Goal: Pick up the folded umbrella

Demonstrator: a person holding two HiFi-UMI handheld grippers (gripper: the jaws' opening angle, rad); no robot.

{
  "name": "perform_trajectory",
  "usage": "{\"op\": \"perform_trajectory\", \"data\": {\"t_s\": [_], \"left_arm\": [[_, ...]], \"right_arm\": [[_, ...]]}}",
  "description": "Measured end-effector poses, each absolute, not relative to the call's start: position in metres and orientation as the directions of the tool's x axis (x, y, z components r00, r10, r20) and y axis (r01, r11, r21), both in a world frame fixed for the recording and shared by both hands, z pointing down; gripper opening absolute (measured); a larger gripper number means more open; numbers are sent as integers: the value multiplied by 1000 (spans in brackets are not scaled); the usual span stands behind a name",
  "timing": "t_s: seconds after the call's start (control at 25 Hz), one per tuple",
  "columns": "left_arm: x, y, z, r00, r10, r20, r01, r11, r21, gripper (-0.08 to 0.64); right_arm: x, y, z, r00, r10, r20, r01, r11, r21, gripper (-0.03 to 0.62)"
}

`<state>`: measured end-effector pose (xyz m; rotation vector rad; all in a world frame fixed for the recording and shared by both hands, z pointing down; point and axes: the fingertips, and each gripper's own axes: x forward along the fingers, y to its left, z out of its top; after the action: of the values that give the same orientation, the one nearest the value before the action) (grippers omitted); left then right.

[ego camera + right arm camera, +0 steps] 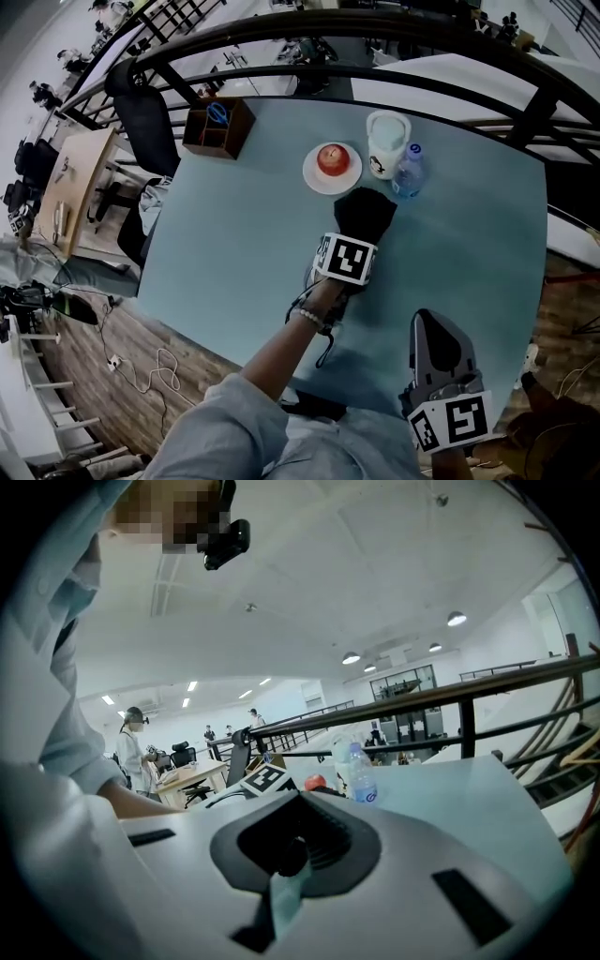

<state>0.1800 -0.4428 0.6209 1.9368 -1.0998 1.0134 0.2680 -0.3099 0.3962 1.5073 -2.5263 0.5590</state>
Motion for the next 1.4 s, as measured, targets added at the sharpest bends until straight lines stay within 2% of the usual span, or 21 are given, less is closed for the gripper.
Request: {"op": "perform_trajectory", "data": {"t_s": [0.44,0.88,1.4], "left_arm": [[143,-422,523,440,-532,724,-880,-417,229,275],[73,-362,416,504,-662,555,-860,-441,256,275],[-40,-271,340,494,-788,367,-868,-422,262,275]], "right_arm": [[229,-285,367,-496,-826,268,-867,455,-201,-2],[185,-252,311,-483,-854,193,-876,469,-115,-2],[105,-207,279,-525,-844,108,-851,524,-41,-2]]}}
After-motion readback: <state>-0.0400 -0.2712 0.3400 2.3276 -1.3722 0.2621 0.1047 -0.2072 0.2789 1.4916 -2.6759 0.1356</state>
